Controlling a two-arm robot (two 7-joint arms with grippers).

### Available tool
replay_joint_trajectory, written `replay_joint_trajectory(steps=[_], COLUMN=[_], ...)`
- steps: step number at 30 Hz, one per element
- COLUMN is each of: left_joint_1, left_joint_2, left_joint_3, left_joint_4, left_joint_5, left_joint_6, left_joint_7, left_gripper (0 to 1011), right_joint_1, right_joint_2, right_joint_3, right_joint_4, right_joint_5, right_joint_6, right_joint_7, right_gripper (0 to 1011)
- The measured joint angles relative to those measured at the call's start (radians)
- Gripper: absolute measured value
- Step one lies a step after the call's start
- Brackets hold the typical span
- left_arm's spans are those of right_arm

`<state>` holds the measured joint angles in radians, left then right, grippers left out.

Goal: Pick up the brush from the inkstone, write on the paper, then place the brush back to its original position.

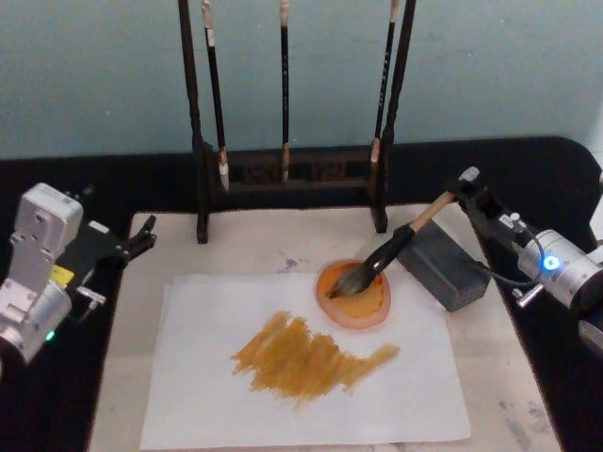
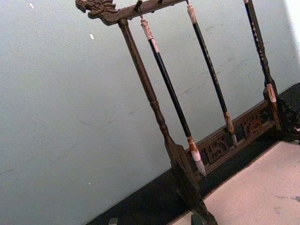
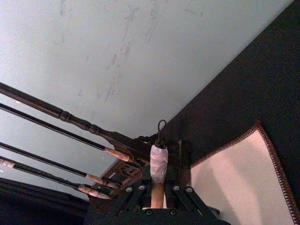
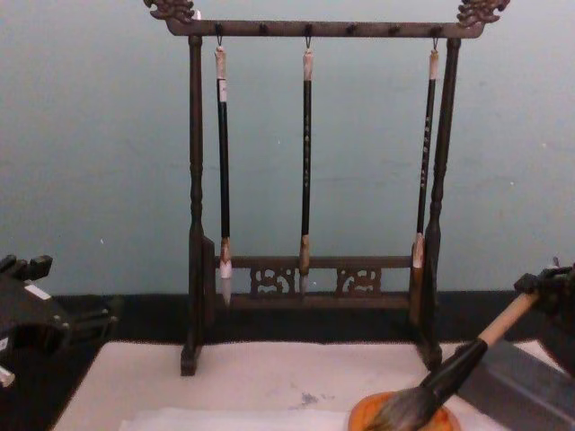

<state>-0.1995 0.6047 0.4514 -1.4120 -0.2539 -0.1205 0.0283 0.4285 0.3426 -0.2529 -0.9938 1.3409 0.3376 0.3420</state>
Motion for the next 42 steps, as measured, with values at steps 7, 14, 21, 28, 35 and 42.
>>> replay_joint_trajectory(steps=[7, 14, 21, 28, 35, 42], left_joint_1=[0.0, 0.0, 0.0, 0.0, 0.0, 0.0], left_joint_2=[0.0, 0.0, 0.0, 0.0, 0.0, 0.0], left_joint_3=[0.0, 0.0, 0.0, 0.0, 0.0, 0.0], left_joint_4=[0.0, 0.0, 0.0, 0.0, 0.0, 0.0], left_joint_5=[0.0, 0.0, 0.0, 0.0, 0.0, 0.0], left_joint_6=[0.0, 0.0, 0.0, 0.0, 0.0, 0.0], left_joint_7=[0.0, 0.0, 0.0, 0.0, 0.0, 0.0], left_gripper=[1010, 1010, 1010, 1010, 1010, 1010], right_joint_1=[0.0, 0.0, 0.001, 0.01, 0.029, 0.056], right_joint_2=[0.0, 0.0, 0.011, 0.035, 0.056, 0.092], right_joint_3=[0.0, 0.0, -0.013, -0.037, -0.066, -0.131], right_joint_4=[0.0, 0.0, -0.011, -0.065, -0.116, -0.196], right_joint_5=[-0.001, -0.001, 0.001, 0.014, 0.021, -0.044], right_joint_6=[0.0, 0.0, -0.003, -0.003, 0.008, -0.015], right_joint_7=[0.0, 0.0, -0.006, -0.025, -0.028, -0.022], right_gripper=[160, 160, 160, 160, 160, 160])
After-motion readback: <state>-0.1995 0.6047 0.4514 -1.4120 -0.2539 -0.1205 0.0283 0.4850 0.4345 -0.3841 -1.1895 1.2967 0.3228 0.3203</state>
